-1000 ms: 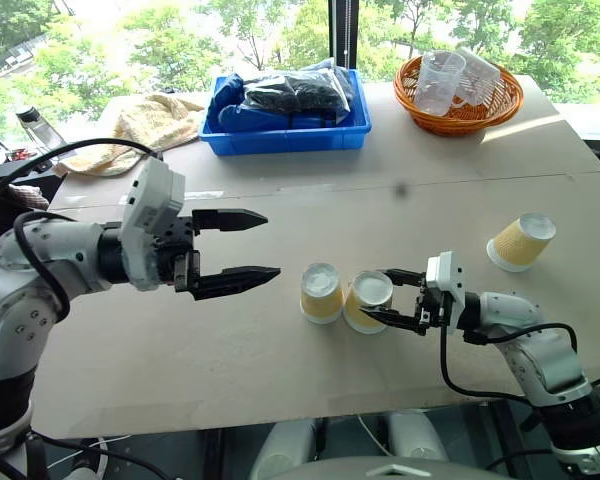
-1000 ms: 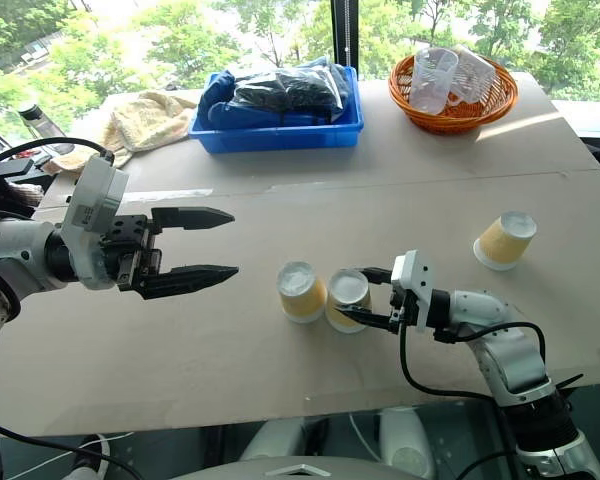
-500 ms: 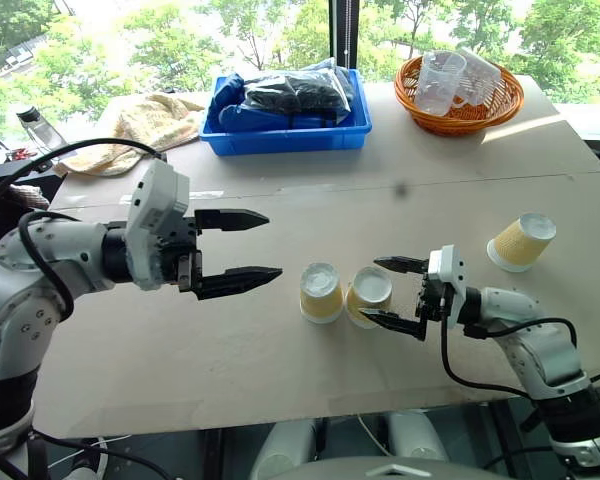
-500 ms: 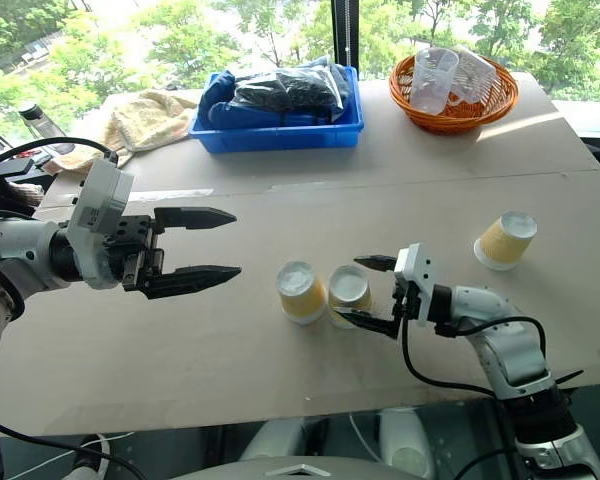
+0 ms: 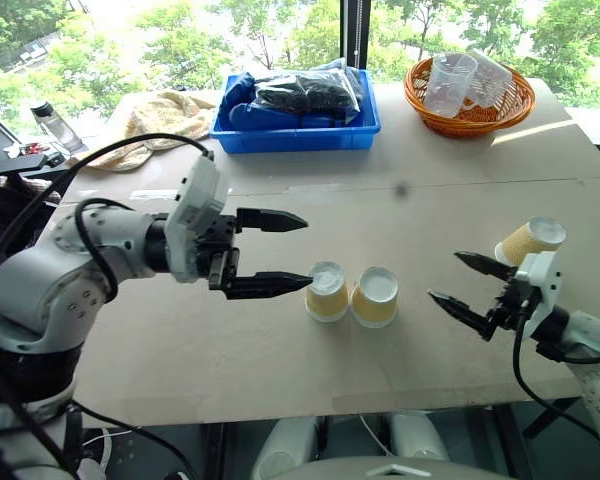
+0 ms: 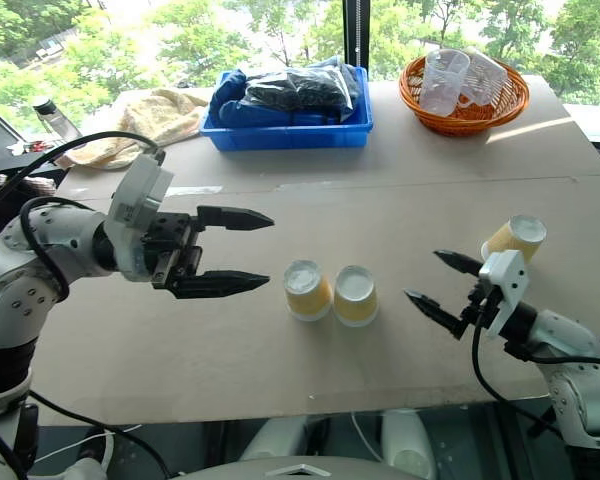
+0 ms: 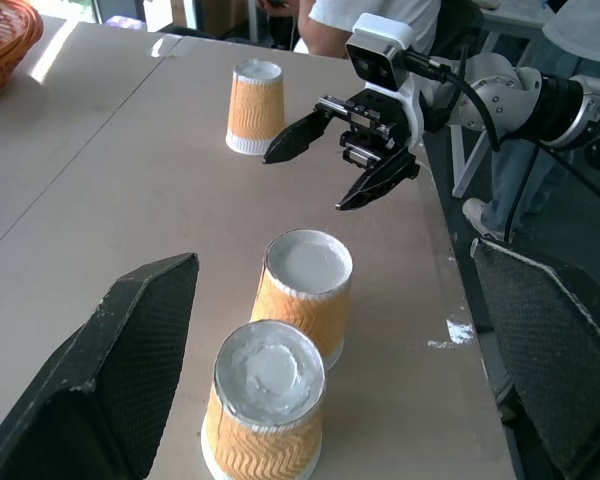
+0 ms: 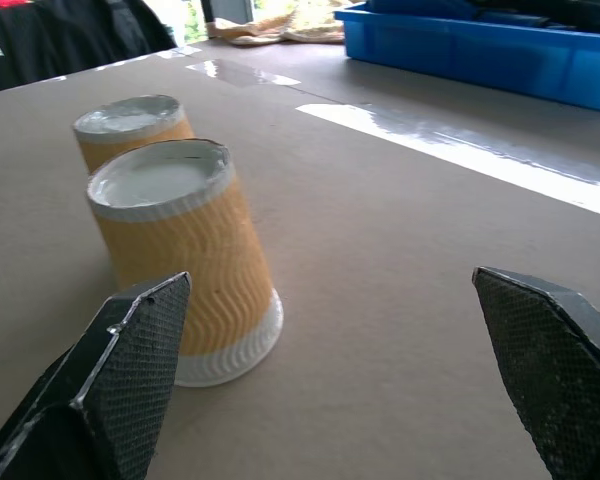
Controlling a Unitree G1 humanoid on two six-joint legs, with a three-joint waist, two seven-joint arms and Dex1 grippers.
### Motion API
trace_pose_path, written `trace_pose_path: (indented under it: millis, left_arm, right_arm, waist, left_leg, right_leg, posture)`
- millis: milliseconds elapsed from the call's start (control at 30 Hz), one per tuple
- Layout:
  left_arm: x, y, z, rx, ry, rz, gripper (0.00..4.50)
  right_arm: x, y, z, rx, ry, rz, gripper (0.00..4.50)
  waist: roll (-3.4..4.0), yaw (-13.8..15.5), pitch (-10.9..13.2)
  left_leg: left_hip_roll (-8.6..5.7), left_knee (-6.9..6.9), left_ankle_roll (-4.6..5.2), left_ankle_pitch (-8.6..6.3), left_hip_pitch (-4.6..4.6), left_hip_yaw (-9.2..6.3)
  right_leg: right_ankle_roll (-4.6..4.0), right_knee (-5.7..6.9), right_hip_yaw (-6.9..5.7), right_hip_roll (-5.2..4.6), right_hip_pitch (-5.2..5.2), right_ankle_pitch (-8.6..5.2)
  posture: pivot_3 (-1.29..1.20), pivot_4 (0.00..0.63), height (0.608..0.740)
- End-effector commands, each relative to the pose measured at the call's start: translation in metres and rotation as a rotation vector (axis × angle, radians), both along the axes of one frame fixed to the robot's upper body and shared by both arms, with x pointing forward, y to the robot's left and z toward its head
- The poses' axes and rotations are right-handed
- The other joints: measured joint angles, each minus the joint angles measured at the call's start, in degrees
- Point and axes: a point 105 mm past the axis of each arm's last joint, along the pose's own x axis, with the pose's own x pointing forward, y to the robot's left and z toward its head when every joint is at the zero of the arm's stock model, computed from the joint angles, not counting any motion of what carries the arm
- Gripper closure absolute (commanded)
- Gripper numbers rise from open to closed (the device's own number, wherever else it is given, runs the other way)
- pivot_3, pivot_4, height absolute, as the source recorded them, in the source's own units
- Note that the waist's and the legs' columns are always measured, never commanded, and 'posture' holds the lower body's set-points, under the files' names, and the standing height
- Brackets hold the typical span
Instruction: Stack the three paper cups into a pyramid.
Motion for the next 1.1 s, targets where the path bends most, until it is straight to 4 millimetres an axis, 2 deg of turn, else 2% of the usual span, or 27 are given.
trace_pose_path:
  millis: [33,133,233,533,633,833,967,1100]
  left_arm:
    - [0.006,-0.01,0.005,-0.011,-0.029,-0.04,0.0]
    - [0.011,-0.019,0.013,-0.068,-0.031,-0.067,0.0]
    - [0.014,-0.025,0.013,-0.06,-0.039,-0.093,0.0]
    - [0.012,-0.022,0.013,-0.054,-0.053,-0.089,0.0]
    - [0.012,-0.02,0.011,-0.048,-0.052,-0.078,0.0]
    - [0.012,-0.018,0.011,-0.05,-0.061,-0.061,0.0]
    - [0.012,-0.016,0.01,-0.053,-0.061,-0.05,0.0]
    - [0.012,-0.016,0.008,-0.051,-0.058,-0.046,0.0]
  right_arm:
    - [0.016,-0.041,0.026,0.004,-0.117,-0.292,0.03]
    - [0.021,-0.059,0.033,0.016,-0.167,-0.393,0.03]
    - [0.028,-0.079,0.027,0.057,-0.147,-0.521,0.03]
    - [0.04,-0.105,0.013,0.05,-0.118,-0.675,0.03]
    - [0.043,-0.108,0.008,0.074,-0.099,-0.686,0.03]
    - [0.046,-0.108,0.012,0.076,-0.119,-0.681,0.03]
    - [0.042,-0.083,0.017,0.061,-0.144,-0.549,0.03]
    - [0.04,-0.079,0.021,-0.014,-0.205,-0.534,0.03]
  waist:
    - [-0.01,-0.2,0.0]
    - [-0.01,-0.3,0.0]
    - [-0.01,-0.3,0.0]
    - [0.0,-0.3,0.0]
    - [0.0,-0.4,0.0]
    - [0.0,-0.4,0.0]
    - [0.0,-0.5,0.0]
    - [0.0,-0.5,0.0]
  left_leg:
    - [0.0,0.03,0.0,0.0,0.0,0.0]
    - [0.0,0.05,0.0,0.0,0.0,0.01]
    - [0.0,0.06,0.0,0.0,0.0,0.0]
    - [0.0,0.17,0.0,0.0,0.0,0.04]
    - [0.0,0.19,0.0,0.0,0.0,0.04]
    - [0.0,0.2,0.0,0.0,0.0,0.04]
    - [0.0,0.2,0.0,0.0,0.0,0.04]
    - [0.01,0.23,0.0,0.0,0.0,0.04]
  right_leg:
    - [0.0,0.01,0.01,0.01,0.02,0.0]
    - [-0.01,0.08,0.01,0.02,0.0,0.0]
    - [-0.01,0.06,-0.01,0.02,0.01,0.0]
    - [0.0,0.11,0.03,0.02,0.02,0.01]
    - [0.0,0.11,0.03,0.02,0.04,0.01]
    - [0.0,0.12,0.03,0.03,0.04,0.01]
    - [0.0,0.13,0.03,0.03,0.04,0.01]
    - [0.0,0.13,0.03,0.03,0.05,0.01]
  posture:
    - [0.0,0.15,0.74]
    - [0.0,0.15,0.74]
    - [0.0,0.15,0.74]
    - [0.0,0.15,0.74]
    - [0.0,0.15,0.74]
    - [0.0,0.15,0.74]
    - [0.0,0.15,0.74]
    - [0.0,0.15,0.74]
